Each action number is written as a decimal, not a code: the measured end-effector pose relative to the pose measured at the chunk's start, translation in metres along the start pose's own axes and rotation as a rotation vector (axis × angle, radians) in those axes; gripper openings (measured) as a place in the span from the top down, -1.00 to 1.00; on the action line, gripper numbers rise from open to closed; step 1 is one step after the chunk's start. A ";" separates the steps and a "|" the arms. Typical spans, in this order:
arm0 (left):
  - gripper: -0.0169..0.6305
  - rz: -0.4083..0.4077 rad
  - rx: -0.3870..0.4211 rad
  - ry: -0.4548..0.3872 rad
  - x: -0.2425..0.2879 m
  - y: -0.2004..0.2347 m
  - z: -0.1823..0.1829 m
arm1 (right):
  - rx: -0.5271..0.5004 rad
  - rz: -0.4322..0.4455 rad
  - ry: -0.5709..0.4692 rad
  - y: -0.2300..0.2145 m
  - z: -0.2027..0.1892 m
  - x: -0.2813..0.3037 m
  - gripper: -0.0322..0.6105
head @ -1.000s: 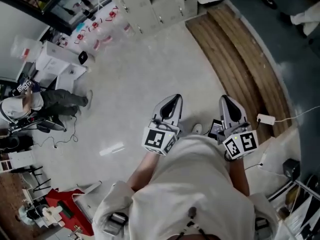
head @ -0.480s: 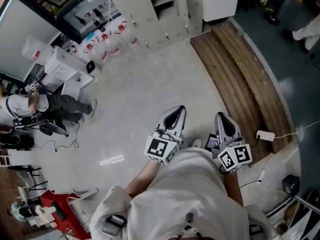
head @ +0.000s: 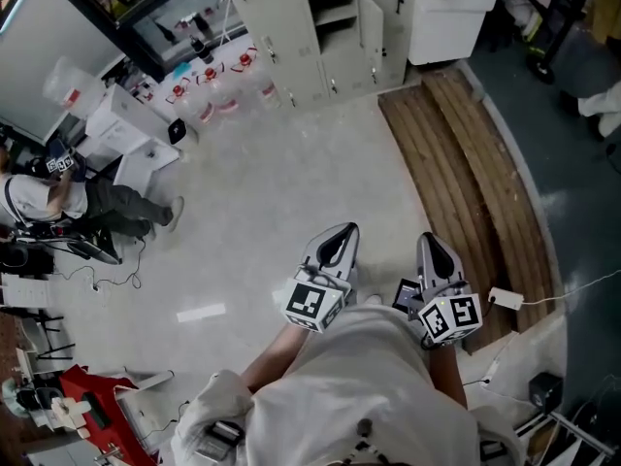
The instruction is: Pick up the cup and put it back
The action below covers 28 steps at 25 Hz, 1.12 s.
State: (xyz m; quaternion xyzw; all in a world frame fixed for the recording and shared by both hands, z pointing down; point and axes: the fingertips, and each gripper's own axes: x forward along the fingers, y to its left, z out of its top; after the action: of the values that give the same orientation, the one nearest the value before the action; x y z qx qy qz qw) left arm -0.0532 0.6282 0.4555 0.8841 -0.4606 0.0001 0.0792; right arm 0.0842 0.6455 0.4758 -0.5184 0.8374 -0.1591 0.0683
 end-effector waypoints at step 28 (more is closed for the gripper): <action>0.92 -0.102 -0.042 0.013 0.226 0.236 0.053 | -0.042 -0.125 0.042 -0.072 0.058 0.309 0.82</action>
State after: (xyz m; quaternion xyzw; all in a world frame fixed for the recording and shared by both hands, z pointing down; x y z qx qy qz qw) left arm -0.1192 0.3042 0.4529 0.9045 -0.4144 -0.0077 0.1005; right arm 0.0211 0.3293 0.4614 -0.5676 0.8078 -0.1563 0.0298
